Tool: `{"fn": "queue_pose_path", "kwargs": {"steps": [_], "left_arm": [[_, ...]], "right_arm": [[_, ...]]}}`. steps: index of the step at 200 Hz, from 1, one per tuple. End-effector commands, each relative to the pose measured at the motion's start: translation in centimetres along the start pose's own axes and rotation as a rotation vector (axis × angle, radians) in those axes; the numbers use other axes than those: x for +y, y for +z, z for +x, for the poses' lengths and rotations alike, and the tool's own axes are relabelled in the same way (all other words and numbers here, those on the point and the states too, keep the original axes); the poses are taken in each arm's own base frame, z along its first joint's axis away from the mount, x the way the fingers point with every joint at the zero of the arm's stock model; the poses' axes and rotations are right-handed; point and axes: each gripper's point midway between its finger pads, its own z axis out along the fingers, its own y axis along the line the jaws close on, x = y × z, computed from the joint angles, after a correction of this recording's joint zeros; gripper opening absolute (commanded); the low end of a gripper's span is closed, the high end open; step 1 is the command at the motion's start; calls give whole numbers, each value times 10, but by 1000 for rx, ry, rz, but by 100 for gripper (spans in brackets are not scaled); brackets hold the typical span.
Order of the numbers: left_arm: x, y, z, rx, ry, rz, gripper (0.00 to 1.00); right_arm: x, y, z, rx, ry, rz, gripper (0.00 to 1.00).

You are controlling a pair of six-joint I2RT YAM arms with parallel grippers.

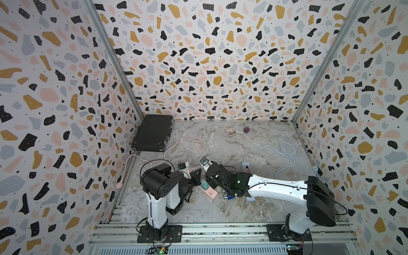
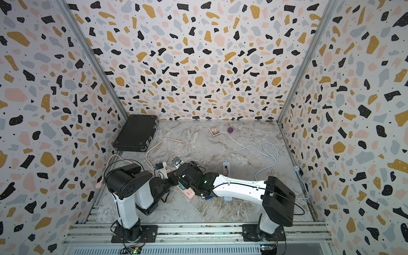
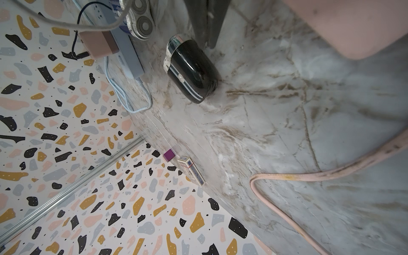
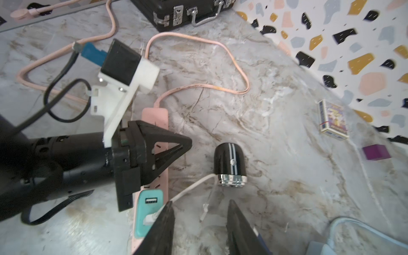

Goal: Unplug the electric shaver
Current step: Remove the plug from the socket.

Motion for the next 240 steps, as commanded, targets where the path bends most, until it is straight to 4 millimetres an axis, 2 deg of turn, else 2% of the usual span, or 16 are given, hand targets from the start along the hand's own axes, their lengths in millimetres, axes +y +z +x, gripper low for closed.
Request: {"fn": "queue_pose_path", "kwargs": {"steps": [1, 41, 88, 149, 189, 205, 215, 240], "left_arm": [[87, -52, 109, 429, 43, -310, 0], [84, -53, 107, 421, 38, -298, 0], [81, -52, 106, 421, 38, -284, 0], [76, -51, 106, 429, 35, -261, 0], [72, -51, 105, 431, 31, -239, 0], [69, -50, 104, 432, 31, -224, 0], [69, -51, 105, 438, 24, -223, 0], [72, -51, 104, 438, 9, -230, 0]], "right_arm": [[24, 7, 25, 98, 7, -103, 48], [50, 14, 41, 140, 5, -192, 52], [56, 21, 51, 170, 1, -204, 51], [54, 35, 59, 191, -20, -162, 47], [49, 35, 55, 163, -13, -137, 23], [47, 34, 53, 154, -13, -132, 12], [47, 33, 52, 151, -14, -130, 0], [42, 32, 54, 152, -16, -112, 0]]}}
